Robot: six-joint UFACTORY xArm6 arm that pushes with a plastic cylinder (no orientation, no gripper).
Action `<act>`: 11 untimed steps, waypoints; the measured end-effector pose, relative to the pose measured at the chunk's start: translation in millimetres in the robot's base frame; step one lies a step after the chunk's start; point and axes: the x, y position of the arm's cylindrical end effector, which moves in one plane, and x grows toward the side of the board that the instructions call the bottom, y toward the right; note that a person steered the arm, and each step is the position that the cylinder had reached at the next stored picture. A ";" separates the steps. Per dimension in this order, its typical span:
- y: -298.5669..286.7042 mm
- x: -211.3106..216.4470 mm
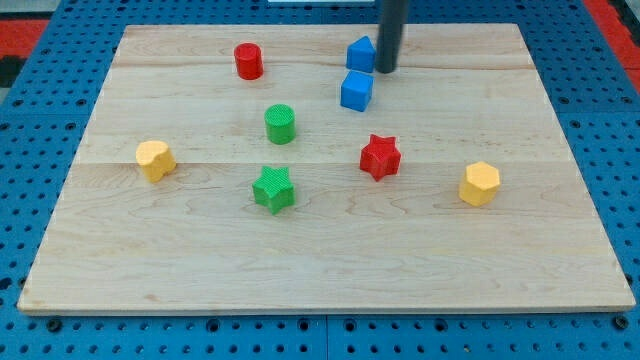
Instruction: Slightly push the red circle towards down to the board
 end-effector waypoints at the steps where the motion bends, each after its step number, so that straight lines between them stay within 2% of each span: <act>1: -79.7 -7.3; 2: -111.2 -28.4; 3: -183.8 -50.7; 4: -248.4 -24.5; 7: -256.6 -29.2; 9: -201.0 -17.4; 10: -179.7 -34.5; 11: -150.3 -30.4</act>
